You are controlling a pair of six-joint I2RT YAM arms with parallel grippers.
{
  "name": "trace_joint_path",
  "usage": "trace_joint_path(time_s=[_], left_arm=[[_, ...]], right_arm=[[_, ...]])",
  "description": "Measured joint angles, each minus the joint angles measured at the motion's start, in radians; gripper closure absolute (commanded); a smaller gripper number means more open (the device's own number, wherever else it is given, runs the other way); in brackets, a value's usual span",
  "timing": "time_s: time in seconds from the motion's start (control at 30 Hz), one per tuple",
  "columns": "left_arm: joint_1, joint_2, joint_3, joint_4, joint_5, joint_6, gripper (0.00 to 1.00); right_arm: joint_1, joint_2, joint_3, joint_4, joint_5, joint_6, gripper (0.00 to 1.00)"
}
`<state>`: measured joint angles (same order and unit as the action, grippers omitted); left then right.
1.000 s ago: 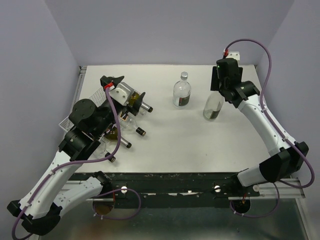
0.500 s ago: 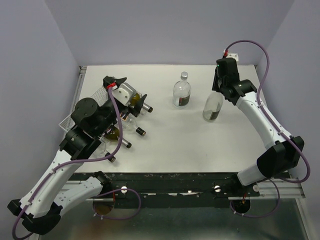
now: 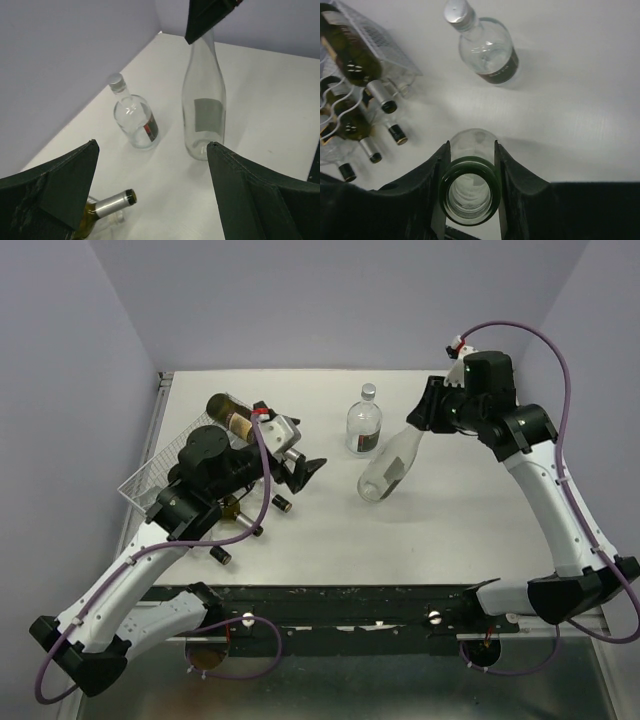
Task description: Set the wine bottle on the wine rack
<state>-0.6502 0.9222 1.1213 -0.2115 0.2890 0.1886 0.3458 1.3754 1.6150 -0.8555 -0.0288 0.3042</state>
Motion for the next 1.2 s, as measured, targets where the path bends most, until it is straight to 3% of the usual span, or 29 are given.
trace_joint_path(time_s=[0.23, 0.57, 0.83, 1.2], left_arm=[[0.000, 0.058, -0.150, 0.063, 0.169, -0.075, 0.01], [-0.006, 0.172, -0.162, 0.053, 0.356, -0.093, 0.01], [-0.007, 0.198, -0.165, 0.048, 0.360, -0.073, 0.01], [-0.008, 0.214, -0.175, 0.070, 0.349, -0.078, 0.01]], right_arm=[[0.000, -0.068, 0.003, 0.002, -0.261, 0.059, 0.99], [0.000, -0.126, -0.074, 0.145, -0.508, 0.098, 0.99], [-0.001, -0.157, -0.158, 0.320, -0.647, 0.127, 0.99], [-0.014, -0.181, -0.315, 0.618, -0.714, 0.222, 0.99]])
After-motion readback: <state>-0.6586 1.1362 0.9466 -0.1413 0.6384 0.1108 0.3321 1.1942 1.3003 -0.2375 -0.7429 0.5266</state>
